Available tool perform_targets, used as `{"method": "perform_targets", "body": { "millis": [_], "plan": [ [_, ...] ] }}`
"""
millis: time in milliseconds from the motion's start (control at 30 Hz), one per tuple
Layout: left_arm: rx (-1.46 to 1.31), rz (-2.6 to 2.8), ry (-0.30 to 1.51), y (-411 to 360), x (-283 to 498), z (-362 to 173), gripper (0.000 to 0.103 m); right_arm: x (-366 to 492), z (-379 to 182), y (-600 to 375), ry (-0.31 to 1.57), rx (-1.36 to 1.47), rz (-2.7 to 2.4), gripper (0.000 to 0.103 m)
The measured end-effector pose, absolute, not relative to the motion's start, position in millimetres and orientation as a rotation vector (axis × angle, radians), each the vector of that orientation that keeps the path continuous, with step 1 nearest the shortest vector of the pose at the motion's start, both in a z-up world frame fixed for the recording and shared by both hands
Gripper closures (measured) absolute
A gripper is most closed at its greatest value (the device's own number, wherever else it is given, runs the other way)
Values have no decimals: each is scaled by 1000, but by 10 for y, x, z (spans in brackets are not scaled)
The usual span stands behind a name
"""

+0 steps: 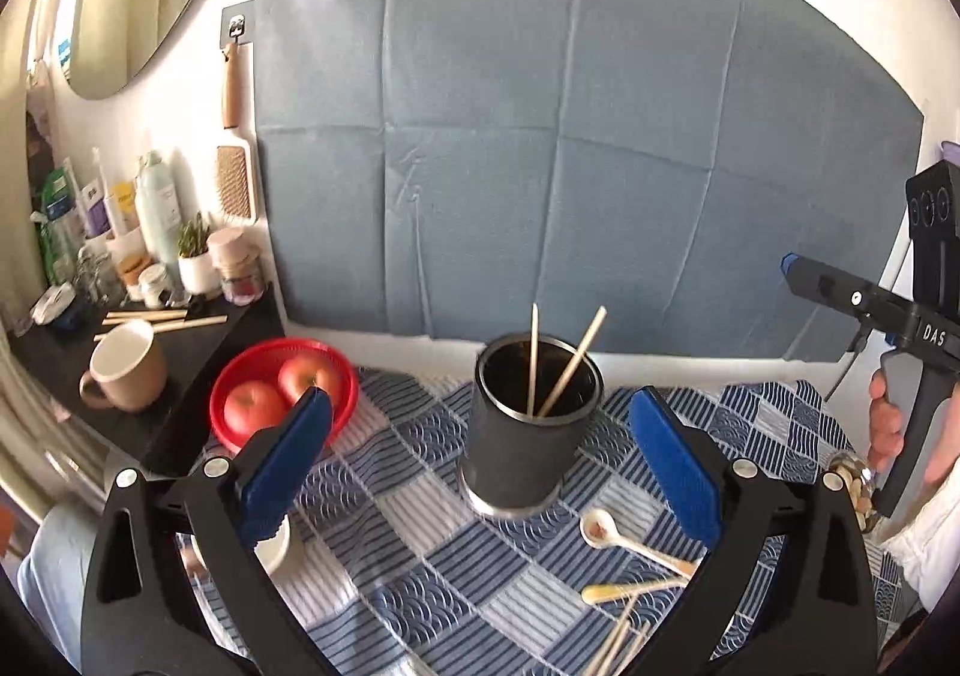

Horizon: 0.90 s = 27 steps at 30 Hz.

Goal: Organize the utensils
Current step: 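Open the left gripper to drop the chopstick into the holder, then close the right gripper on the cartoon-print spoon handle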

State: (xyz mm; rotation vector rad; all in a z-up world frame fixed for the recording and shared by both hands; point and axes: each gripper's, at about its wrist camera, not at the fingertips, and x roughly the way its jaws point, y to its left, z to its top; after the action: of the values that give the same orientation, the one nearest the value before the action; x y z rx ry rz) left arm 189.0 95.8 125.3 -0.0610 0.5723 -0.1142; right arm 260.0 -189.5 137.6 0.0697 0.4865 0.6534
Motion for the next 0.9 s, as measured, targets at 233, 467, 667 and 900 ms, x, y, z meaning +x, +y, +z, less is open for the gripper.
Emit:
{"method": "perform_targets", "body": {
  "millis": [233,467,667,900],
  "plan": [
    [-38,-105,605,746,1511,1081,6,2342,1310,-2051,504,42,672,15],
    [-56,-107,685,640,1299,759,6,2240,1048,-2112,554,36,688,15],
    [-62,-98,755,573,1349,503,6,2315,730,-2152,615,28,712,15],
    [-91,-64,841,470,1749,125,6,2609,274,-2136,724,-37,749,15]
  ]
}}
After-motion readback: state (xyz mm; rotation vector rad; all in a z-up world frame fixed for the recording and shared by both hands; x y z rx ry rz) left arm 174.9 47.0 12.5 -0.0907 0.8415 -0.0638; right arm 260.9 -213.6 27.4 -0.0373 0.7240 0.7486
